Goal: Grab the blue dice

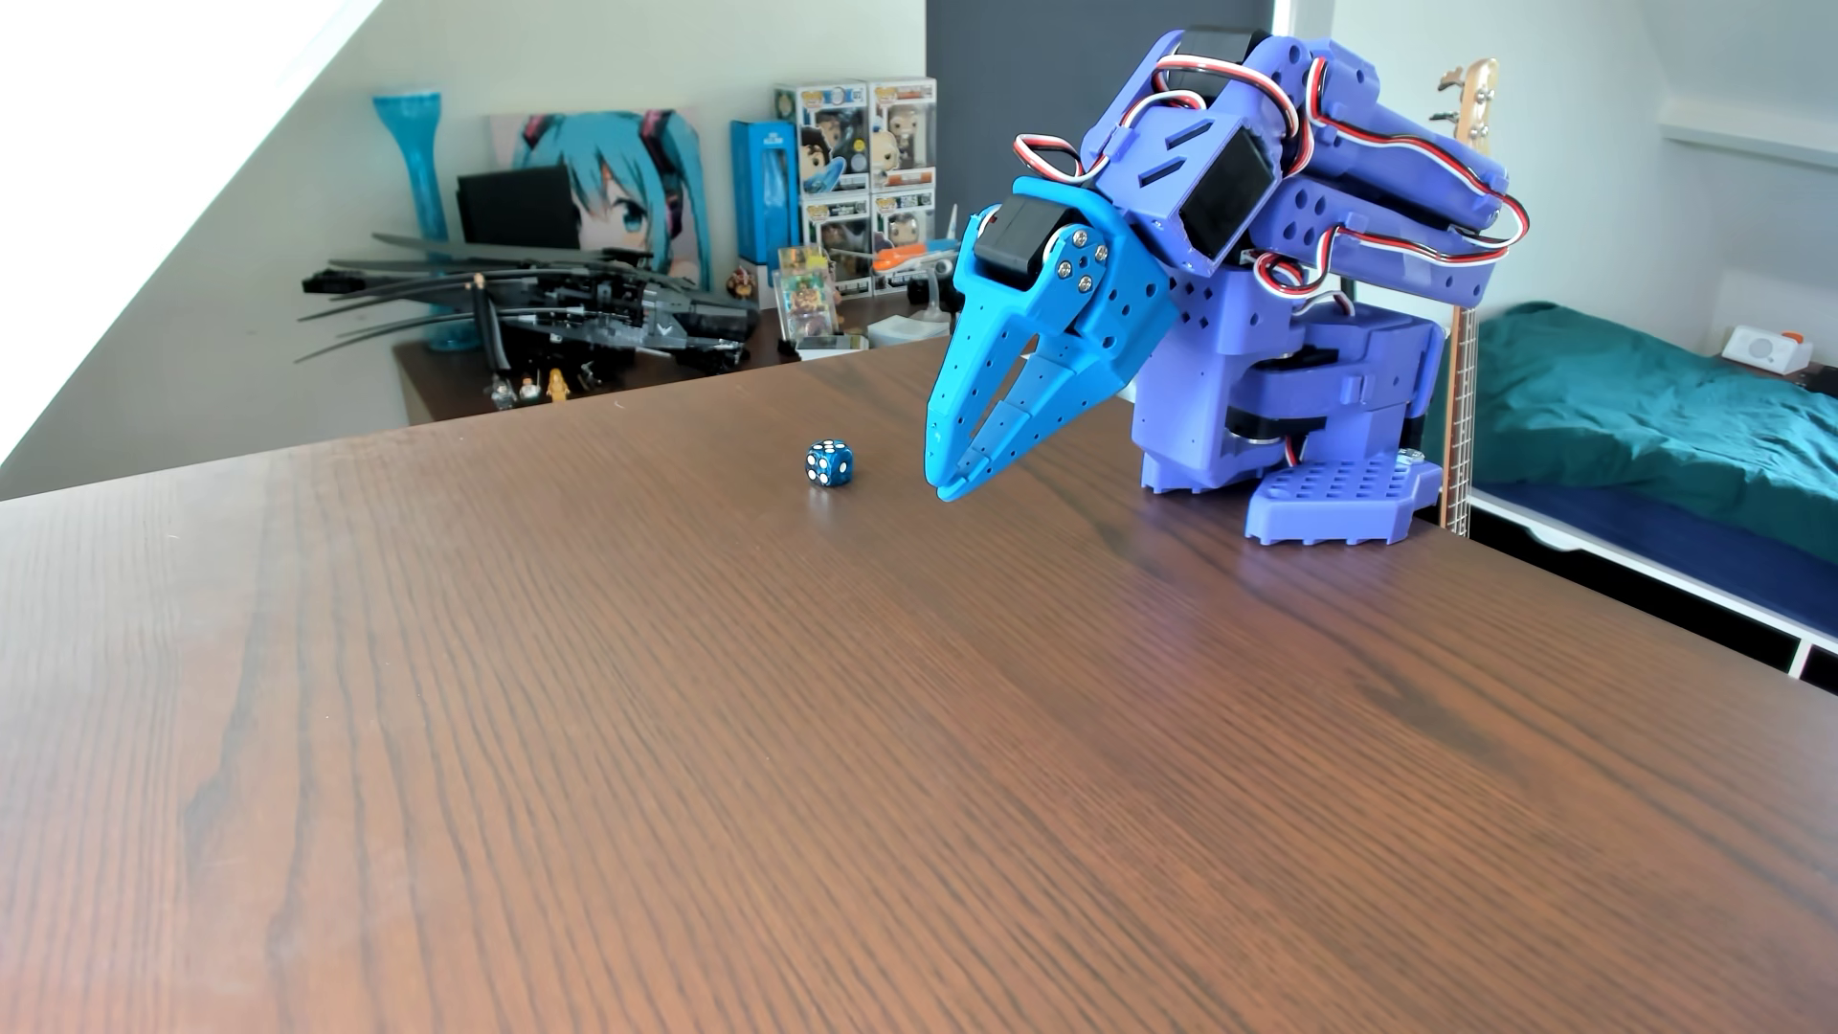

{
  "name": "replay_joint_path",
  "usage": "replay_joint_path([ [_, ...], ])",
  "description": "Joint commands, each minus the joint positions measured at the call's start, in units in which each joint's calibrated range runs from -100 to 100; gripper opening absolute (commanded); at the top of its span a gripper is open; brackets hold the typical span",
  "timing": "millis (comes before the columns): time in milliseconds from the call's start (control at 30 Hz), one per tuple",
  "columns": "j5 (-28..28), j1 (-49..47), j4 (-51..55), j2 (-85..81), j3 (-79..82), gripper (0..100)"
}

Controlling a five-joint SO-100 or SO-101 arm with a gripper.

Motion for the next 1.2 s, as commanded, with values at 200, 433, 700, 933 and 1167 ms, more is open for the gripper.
replay_joint_path([
  [200,3.7,-0.9,0.2,-0.8,-1.8,2],
  [433,3.7,-0.9,0.2,-0.8,-1.8,2],
  [700,3.7,-0.9,0.2,-0.8,-1.8,2],
  [933,3.8,1.0,0.3,-0.8,-2.7,2],
  [1167,4.4,5.8,1.8,-0.8,-15.3,2],
])
